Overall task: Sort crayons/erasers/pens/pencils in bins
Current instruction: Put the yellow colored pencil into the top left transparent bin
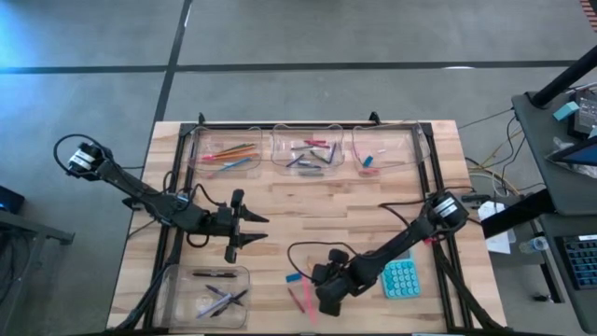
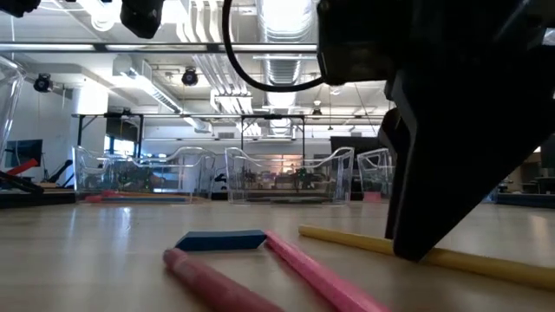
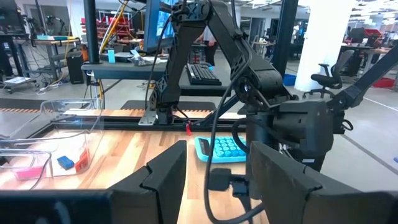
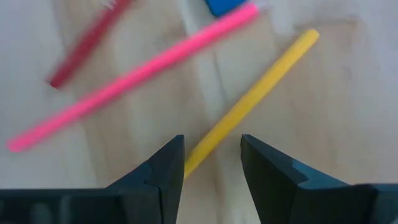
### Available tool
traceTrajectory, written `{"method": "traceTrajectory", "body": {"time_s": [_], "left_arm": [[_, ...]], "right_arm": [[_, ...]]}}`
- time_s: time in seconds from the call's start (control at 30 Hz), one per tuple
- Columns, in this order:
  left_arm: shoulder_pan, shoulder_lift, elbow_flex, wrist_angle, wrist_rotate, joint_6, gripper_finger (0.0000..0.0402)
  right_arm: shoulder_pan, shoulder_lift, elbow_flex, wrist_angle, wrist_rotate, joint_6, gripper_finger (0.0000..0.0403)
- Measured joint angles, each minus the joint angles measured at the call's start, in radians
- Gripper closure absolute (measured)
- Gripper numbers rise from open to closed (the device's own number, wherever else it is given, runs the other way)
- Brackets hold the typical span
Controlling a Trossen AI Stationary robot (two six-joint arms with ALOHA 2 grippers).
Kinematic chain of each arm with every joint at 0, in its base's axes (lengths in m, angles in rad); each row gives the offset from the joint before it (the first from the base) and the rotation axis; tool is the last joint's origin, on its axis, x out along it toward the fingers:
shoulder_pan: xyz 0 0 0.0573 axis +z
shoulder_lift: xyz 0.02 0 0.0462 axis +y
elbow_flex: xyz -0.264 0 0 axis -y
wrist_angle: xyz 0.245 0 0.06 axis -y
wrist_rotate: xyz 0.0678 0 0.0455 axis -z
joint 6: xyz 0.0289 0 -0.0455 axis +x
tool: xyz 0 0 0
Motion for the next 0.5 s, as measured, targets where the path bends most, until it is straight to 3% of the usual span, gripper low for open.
{"method": "traceTrajectory", "body": {"time_s": [0.5], "left_arm": [[0.000,0.000,-0.001,0.000,0.000,0.000,0.0238]], "right_arm": [[-0.017,0.000,-0.011,-0.334,0.083,0.023,0.0257]]}}
